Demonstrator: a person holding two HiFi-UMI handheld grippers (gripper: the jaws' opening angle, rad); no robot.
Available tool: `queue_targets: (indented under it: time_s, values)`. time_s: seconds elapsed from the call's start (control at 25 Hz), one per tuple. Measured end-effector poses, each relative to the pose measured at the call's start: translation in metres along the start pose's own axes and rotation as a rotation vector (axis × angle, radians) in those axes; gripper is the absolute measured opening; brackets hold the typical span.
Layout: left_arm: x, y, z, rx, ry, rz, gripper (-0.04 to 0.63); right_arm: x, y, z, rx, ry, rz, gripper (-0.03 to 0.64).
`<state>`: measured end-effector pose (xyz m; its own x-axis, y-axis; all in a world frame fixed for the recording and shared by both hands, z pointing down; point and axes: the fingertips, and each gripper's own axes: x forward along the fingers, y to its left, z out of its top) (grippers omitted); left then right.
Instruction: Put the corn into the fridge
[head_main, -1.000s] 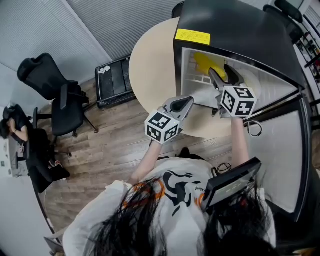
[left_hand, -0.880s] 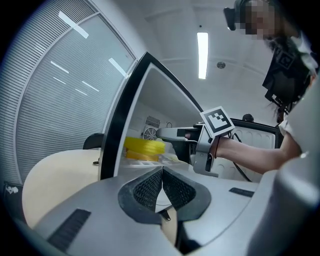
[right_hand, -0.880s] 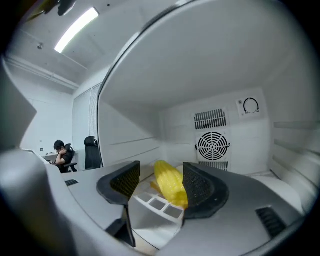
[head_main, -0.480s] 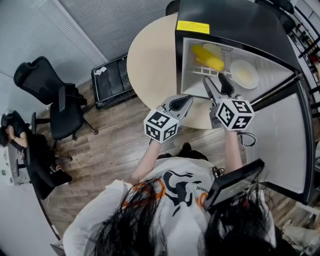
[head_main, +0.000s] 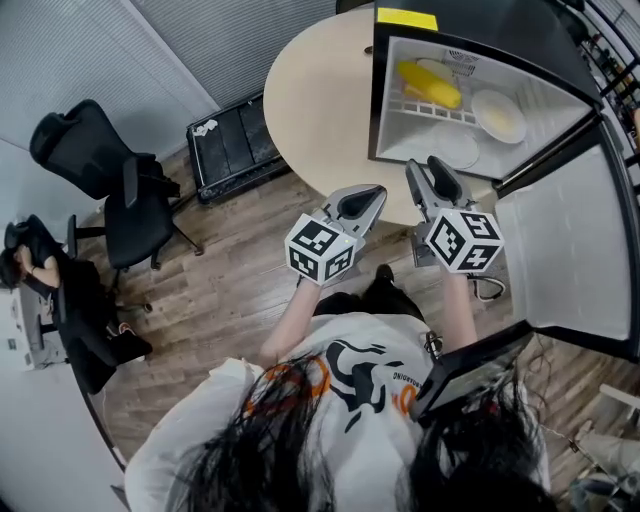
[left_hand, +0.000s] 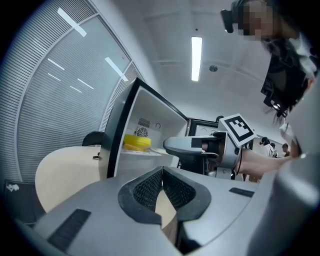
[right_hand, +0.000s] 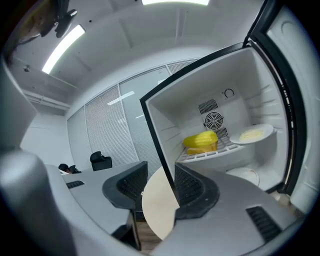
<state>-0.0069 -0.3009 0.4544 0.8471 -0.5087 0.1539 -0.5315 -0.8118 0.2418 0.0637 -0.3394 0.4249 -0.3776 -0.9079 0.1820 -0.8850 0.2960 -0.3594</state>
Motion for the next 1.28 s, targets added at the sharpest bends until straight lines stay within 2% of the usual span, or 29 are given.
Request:
queue_targets:
  time_s: [0.08, 0.56, 0.84, 1.28]
  values:
    - [-0.012, -0.007, -0.004, -0.002, 0.004, -0.009, 0.011, -0.010, 0.009, -0.008, 0.017, -0.007, -0.017, 0.135]
    - [-0.039, -0.044, -0.023, -0.033, 0.007, -0.073, 0.012, -0.065, 0.031, -0.056, 0.080, 0.035, -0.093, 0.049]
    - [-0.040, -0.062, -0.034, -0.036, 0.022, -0.072, 0.011, -0.088, 0.027, -0.071, 0.077, 0.061, -0.103, 0.034]
    - [-0.048, -0.116, -0.034, -0.012, 0.002, -0.002, 0.012, -0.147, 0.026, -0.075, 0.065, 0.075, -0.032, 0.032]
